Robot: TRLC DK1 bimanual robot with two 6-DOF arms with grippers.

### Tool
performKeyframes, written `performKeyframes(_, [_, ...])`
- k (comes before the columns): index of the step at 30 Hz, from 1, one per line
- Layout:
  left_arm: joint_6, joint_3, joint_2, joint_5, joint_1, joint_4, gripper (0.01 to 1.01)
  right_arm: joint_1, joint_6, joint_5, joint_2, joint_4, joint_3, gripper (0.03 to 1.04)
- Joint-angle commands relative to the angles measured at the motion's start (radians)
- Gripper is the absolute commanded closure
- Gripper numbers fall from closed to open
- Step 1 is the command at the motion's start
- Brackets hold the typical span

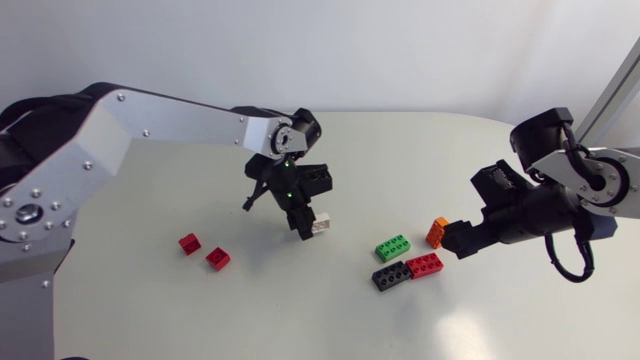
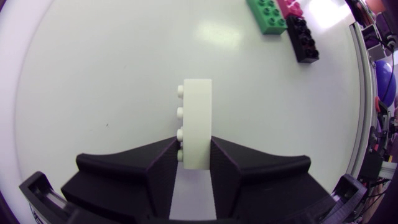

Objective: Sort duplo bricks by size, large to the right and small to the left

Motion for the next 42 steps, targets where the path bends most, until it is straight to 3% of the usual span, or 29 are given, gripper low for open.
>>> performKeyframes(1, [-0.03,0.016,-0.044,0.015,-0.055,-0.022,0.802,-0.016,-0.005,0.008,-0.008,-0.02,-0.032,0.11])
performKeyframes(18, [-0.154,0.223,0.082,0.035,-0.27,-0.052,0.802,-0.047,-0.01,0.009,0.124,0.081,-0.02,0.11])
performKeyframes(24, [-0.16,0.287,0.148,0.035,-0.307,-0.092,0.8,-0.047,0.004,0.015,0.173,0.112,0.002,0.11])
performKeyframes(34, [-0.163,0.286,0.174,0.035,-0.32,-0.111,0.784,-0.047,0.006,0.028,0.316,0.197,0.06,0.11])
performKeyframes(38, [-0.165,0.278,0.171,0.035,-0.323,-0.112,0.523,-0.047,0.007,0.029,0.357,0.22,0.083,0.12])
performKeyframes(41, [-0.166,0.276,0.163,0.037,-0.322,-0.112,0.187,-0.042,0.01,0.037,0.38,0.233,0.094,0.17])
performKeyframes(42, [-0.168,0.275,0.158,0.037,-0.322,-0.112,0.126,-0.041,0.013,0.037,0.385,0.236,0.097,0.18])
